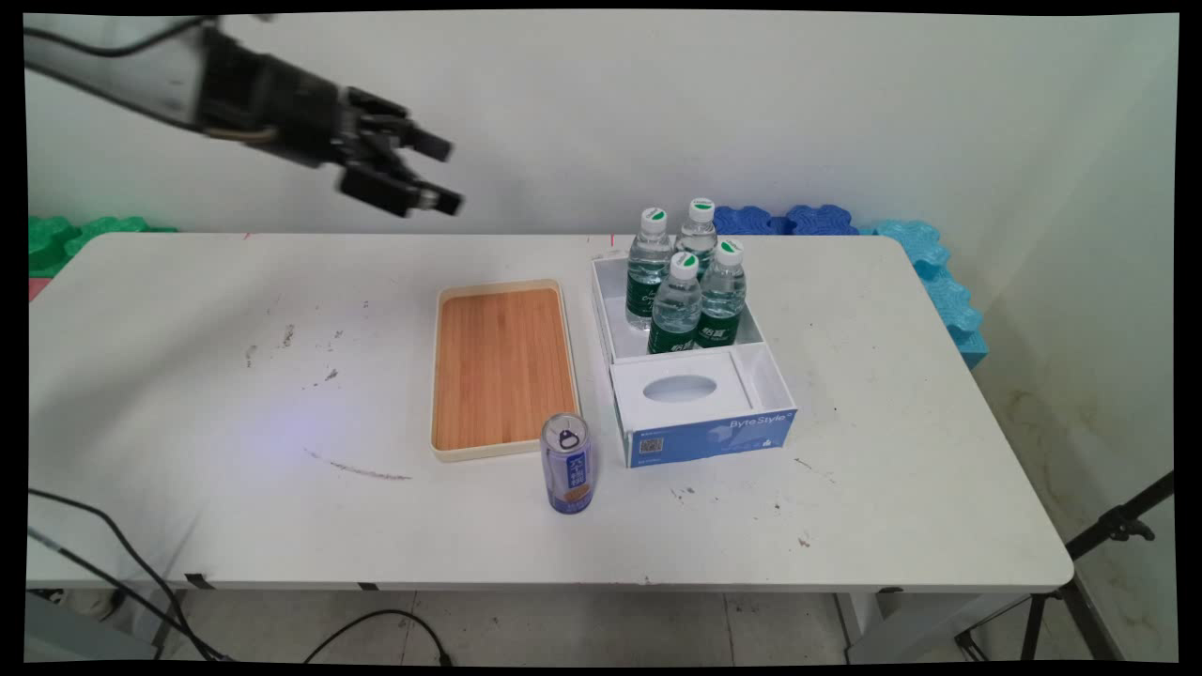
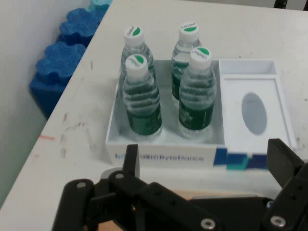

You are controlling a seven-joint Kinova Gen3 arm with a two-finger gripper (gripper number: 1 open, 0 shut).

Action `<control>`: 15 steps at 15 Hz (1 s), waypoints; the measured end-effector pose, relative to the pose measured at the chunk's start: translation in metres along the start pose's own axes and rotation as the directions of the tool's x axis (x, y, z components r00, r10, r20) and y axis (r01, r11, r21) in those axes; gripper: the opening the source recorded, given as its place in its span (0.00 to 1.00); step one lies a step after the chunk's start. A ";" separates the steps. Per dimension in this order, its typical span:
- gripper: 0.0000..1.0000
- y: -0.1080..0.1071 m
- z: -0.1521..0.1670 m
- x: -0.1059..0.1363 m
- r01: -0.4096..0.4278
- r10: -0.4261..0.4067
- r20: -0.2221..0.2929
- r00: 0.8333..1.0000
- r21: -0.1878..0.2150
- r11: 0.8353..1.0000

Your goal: Pick up the green bottle from the white box

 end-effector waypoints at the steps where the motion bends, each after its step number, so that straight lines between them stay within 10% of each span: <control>1: 1.00 0.001 0.015 0.007 0.001 -0.001 0.004 1.000 -0.001 1.000; 15: 1.00 0.022 0.189 0.029 0.104 -0.101 0.093 0.990 -0.023 0.994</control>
